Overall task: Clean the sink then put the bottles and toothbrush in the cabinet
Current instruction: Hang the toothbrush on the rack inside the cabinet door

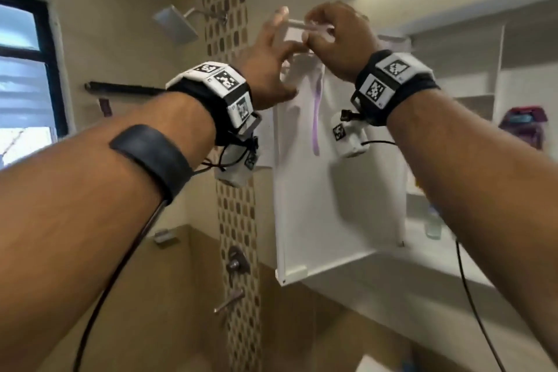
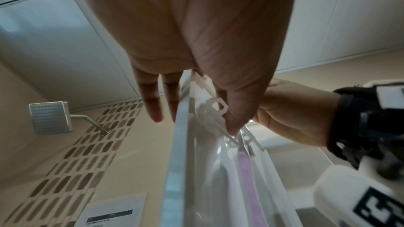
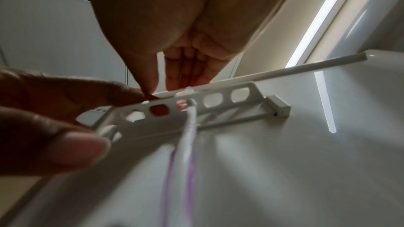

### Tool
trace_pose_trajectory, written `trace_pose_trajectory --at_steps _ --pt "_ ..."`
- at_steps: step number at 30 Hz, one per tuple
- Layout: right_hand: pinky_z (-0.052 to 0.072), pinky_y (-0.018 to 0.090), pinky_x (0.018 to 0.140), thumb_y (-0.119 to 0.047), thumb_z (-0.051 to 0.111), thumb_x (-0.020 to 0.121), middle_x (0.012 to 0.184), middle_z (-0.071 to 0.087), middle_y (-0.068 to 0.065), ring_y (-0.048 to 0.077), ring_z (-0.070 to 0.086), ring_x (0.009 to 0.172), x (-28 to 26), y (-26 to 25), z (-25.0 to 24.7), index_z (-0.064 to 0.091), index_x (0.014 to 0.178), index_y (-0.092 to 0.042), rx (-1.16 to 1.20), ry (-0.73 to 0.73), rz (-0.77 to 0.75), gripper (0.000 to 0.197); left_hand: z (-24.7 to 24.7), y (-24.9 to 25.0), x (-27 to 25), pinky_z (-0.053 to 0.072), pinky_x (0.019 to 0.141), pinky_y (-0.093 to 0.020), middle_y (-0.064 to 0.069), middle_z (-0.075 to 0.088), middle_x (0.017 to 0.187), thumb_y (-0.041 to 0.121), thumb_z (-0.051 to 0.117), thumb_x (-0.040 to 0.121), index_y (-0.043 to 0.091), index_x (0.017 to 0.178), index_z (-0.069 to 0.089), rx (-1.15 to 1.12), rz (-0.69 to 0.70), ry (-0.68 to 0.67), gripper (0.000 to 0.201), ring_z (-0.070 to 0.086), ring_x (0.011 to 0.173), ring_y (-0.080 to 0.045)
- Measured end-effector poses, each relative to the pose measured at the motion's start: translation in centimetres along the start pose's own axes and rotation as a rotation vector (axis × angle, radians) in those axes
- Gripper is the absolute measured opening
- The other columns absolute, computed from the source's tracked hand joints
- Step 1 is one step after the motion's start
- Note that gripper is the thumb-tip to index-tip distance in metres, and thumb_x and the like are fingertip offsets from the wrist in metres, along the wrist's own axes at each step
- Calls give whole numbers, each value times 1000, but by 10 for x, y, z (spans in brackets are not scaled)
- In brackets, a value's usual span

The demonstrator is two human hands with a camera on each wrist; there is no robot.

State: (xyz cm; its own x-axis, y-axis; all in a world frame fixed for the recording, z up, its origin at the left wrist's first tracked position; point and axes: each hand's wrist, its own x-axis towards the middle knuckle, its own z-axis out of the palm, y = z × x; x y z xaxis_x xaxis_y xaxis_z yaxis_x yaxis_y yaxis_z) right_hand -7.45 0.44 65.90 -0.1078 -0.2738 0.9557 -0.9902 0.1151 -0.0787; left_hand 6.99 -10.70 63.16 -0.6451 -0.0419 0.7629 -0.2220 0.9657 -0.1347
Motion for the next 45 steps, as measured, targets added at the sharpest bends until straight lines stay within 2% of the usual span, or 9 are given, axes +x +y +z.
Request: trace_pose_trajectory --at_steps 5,10,13,15,23,28,33,40,45 --pt "53 41 88 -10 66 83 114 59 5 22 58 104 -115 -22 31 62 115 -7 193 405 -60 33 44 1 -75 39 112 -52 -7 -16 166 37 75 80 26 153 27 65 86 -12 88 23 148 -37" --pt "44 10 89 -9 67 87 120 50 3 11 53 105 -258 -42 77 55 125 -11 404 89 244 40 112 13 -153 37 113 -48 -7 -35 160 29 74 82 33 150 37 -50 -51 -2 78 18 149 -40" --pt "48 14 84 -17 65 91 113 50 -7 1 56 95 -326 -36 100 58 117 -21 395 -22 389 27 137 19 -178 42 113 -45 -4 21 161 14 78 79 38 136 48 -438 -130 -40 69 42 139 -22" --pt "45 13 80 -19 63 90 104 51 -11 -3 54 89 -353 -30 104 61 103 -26 332 -114 459 15 143 22 -184 53 98 -40 6 51 133 13 77 79 43 131 50 -603 -129 -28 66 60 112 -13" --pt "38 17 92 -37 56 89 104 58 -10 5 49 103 -375 -45 91 68 95 -24 81 -311 457 19 150 29 -197 49 90 -24 9 55 122 9 66 89 40 137 50 -642 -164 -79 59 57 90 -1" --pt "44 24 103 -36 55 92 122 54 -13 6 50 115 -387 -61 82 64 115 -26 65 -367 509 26 157 26 -209 49 88 -28 0 62 123 2 53 95 40 139 49 -661 -130 -126 58 60 96 -13" --pt "22 22 118 -28 58 91 154 39 -5 14 35 142 -397 -75 74 46 142 -29 -14 -492 486 52 161 21 -237 47 92 -25 -3 66 124 10 62 91 42 143 45 -689 -113 -243 64 66 107 -18" --pt "28 36 120 -19 68 84 154 41 8 25 37 142 -426 -89 90 36 150 -17 -31 -521 507 73 187 3 -348 43 104 -28 -5 54 138 14 66 89 22 148 43 -701 -87 -386 64 61 113 -19" --pt "29 43 117 -18 70 84 145 47 13 30 42 136 -475 -107 133 49 141 -17 -30 -637 551 61 209 -32 -460 35 111 -27 -3 52 141 17 62 90 21 146 45 -633 -287 -548 59 53 126 -19"
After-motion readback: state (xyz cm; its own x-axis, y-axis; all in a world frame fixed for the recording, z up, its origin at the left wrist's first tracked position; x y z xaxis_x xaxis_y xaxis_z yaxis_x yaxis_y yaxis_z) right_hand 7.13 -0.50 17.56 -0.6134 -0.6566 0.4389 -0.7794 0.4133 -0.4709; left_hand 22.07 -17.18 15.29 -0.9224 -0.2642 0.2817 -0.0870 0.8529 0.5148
